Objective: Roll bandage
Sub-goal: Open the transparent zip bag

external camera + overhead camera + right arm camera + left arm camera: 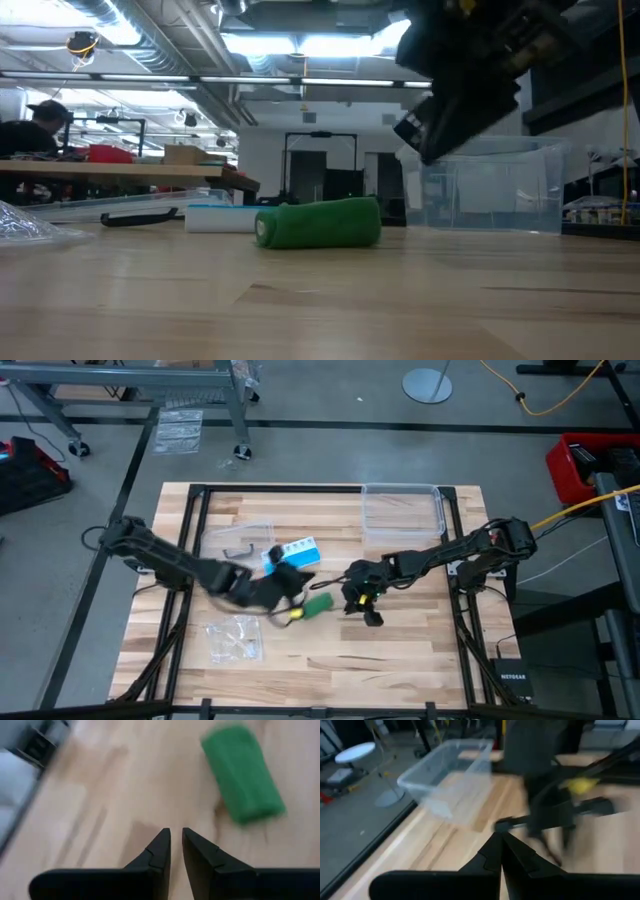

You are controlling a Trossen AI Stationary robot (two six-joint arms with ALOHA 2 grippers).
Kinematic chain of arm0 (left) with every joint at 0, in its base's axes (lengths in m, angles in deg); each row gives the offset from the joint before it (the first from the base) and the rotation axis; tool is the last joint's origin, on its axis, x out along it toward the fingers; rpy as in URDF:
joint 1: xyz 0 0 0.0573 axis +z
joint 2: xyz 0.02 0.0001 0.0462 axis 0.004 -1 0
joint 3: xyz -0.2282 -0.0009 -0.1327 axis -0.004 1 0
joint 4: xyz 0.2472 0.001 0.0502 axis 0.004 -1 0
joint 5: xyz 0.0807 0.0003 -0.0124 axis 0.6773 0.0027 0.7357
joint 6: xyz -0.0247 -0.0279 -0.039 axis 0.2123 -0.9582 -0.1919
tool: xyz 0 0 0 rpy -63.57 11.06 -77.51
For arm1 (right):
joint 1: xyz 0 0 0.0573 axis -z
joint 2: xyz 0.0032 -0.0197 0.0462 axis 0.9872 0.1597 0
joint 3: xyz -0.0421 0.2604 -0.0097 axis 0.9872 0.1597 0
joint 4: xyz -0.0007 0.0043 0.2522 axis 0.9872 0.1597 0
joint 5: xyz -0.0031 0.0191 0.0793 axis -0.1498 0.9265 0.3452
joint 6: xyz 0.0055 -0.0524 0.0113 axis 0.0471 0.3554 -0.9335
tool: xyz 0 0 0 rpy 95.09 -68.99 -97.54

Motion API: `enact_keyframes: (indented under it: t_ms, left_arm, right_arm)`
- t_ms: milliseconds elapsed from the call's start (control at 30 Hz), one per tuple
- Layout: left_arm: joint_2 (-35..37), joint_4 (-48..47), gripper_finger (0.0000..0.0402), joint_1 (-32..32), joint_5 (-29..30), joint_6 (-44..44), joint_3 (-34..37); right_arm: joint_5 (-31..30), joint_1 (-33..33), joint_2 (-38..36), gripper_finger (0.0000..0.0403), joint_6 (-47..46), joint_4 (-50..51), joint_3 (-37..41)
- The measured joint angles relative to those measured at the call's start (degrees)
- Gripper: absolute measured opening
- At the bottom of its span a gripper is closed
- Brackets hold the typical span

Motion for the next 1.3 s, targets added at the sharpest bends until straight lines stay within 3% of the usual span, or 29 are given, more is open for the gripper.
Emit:
enact_keyframes:
  t_ms: [200,467,700,833,967,1300]
  left_arm:
    - [2.0,-9.5,0.0,-14.9,13.7,-12.2,-3.9]
    - [-3.9,-12.6,0.0,-26.8,17.6,-32.9,-4.0]
    - [-14.1,-1.1,0.0,-27.2,3.8,-50.6,-4.0]
    - [-20.4,8.9,0.0,-26.1,-0.8,-53.0,-4.0]
    - [-24.9,11.7,0.0005,-24.6,-4.6,-55.6,-4.0]
    - [-26.9,11.3,0.0111,-22.7,-7.6,-58.4,-4.0]
  right_arm:
    - [-3.6,0.0,0.0,0.0053,0.3,1.5,0.0]
    - [-3.6,0.0,0.0,0.0053,1.2,1.5,0.0]
    - [-3.2,0.0,0.0,0.0053,1.3,1.6,0.0]
    - [-3.1,0.0,0.0,0.0053,1.2,1.5,0.0]
    - [-3.1,0.0,0.0,0.0053,1.2,1.6,0.0]
    - [-3.1,0.0,0.0,0.0053,1.3,2.5,0.0]
